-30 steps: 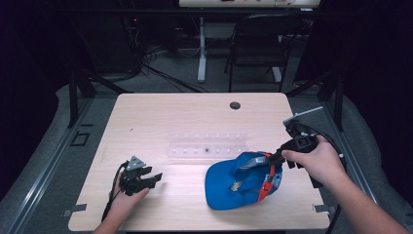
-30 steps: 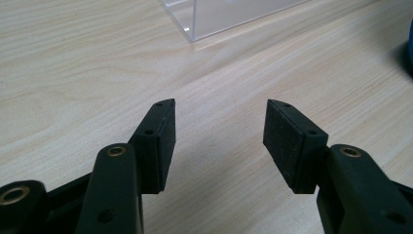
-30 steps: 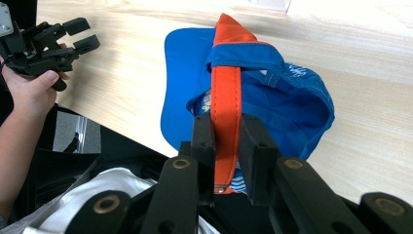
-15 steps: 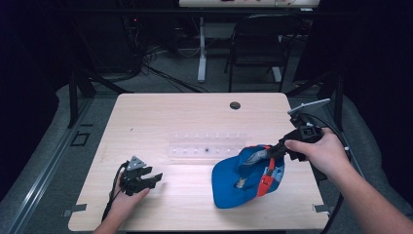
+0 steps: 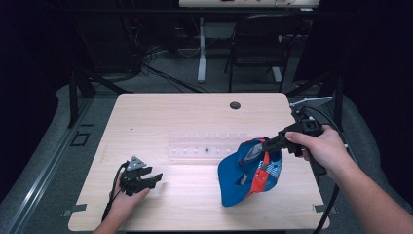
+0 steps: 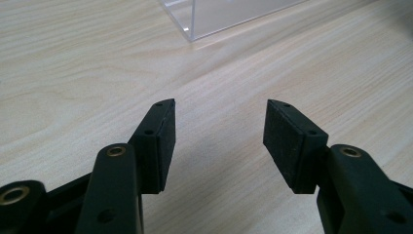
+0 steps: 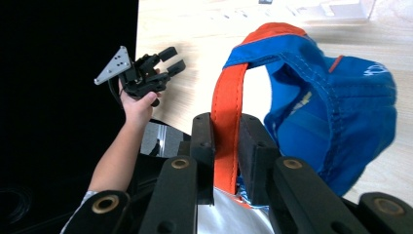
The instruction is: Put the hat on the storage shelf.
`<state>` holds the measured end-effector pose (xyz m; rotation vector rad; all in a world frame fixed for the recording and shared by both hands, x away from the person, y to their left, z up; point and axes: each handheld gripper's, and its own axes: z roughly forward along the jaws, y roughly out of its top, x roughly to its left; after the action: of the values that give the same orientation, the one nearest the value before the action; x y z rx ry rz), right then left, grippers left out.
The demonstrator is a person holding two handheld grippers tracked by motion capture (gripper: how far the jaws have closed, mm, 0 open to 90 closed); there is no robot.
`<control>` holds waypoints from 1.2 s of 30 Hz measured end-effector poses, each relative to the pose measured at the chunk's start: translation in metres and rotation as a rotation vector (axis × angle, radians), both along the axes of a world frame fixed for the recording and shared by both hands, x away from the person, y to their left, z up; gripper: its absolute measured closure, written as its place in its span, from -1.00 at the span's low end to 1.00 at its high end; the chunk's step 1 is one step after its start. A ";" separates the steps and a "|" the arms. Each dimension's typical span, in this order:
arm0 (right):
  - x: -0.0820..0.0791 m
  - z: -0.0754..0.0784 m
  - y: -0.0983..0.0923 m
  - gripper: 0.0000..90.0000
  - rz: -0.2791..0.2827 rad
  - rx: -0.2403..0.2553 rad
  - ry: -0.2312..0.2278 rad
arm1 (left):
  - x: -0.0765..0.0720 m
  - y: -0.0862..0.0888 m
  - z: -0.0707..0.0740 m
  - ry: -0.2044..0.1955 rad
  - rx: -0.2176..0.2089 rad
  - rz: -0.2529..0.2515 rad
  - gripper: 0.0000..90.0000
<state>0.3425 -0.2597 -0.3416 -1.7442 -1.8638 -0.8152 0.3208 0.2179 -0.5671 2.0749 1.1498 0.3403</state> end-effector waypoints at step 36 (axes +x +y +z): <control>0.030 0.045 0.001 0.73 -0.070 0.148 -0.125 | 0.000 -0.002 -0.001 0.000 -0.001 -0.007 0.03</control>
<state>0.3729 -0.2589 -0.2969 -1.7086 -1.7786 -1.0839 0.3206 0.2159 -0.5676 2.0774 1.1417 0.3362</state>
